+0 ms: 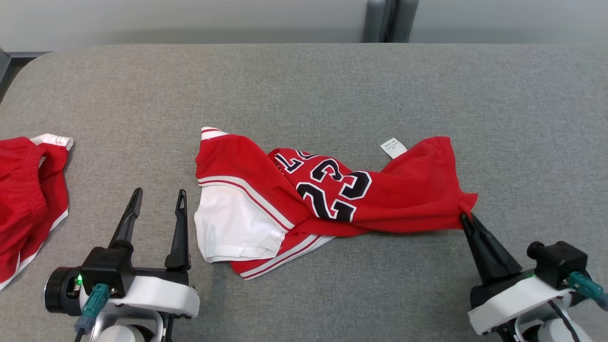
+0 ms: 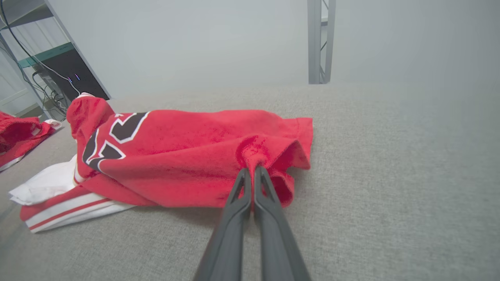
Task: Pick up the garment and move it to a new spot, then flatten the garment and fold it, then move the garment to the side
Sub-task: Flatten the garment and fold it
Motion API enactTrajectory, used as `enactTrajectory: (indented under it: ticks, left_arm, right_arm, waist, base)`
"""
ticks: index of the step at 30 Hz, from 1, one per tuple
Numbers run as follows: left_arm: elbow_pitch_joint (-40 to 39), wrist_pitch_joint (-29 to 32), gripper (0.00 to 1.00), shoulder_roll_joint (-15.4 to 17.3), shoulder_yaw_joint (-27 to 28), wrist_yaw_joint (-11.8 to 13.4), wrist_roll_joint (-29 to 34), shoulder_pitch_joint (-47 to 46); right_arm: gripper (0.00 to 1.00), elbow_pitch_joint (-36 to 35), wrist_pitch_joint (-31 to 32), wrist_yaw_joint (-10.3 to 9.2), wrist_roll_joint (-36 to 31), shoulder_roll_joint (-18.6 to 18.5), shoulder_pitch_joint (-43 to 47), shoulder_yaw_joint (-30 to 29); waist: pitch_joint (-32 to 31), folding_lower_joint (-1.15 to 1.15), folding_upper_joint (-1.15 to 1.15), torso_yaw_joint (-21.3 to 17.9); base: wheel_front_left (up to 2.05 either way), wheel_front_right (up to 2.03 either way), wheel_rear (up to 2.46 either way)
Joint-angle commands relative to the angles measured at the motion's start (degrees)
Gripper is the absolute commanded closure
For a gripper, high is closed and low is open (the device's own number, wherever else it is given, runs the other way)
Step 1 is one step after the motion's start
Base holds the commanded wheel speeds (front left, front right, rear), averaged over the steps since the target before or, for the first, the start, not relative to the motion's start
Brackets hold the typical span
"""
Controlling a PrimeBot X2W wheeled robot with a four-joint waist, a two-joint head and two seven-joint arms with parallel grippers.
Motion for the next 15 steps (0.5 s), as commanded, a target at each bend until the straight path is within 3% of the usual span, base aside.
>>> enactTrajectory:
  ticks: [1,15]
  left_arm:
    - [-0.4,0.1,0.0,0.6,0.3,0.3,0.0,0.5]
    - [-1.9,0.6,0.0,1.0,-0.1,1.0,0.3,0.0]
  right_arm:
    - [1.0,-2.0,-0.9,0.02,-0.8,-0.2,-0.2,-1.4]
    - [1.0,-11.7,-1.5,0.02,-4.1,0.9,-0.2,-9.5]
  waist:
    - [0.0,0.0,0.0,-0.4]
    - [0.1,0.0,0.0,-1.0]
  base:
    - [0.0,0.0,0.0]
    - [0.0,0.0,0.0]
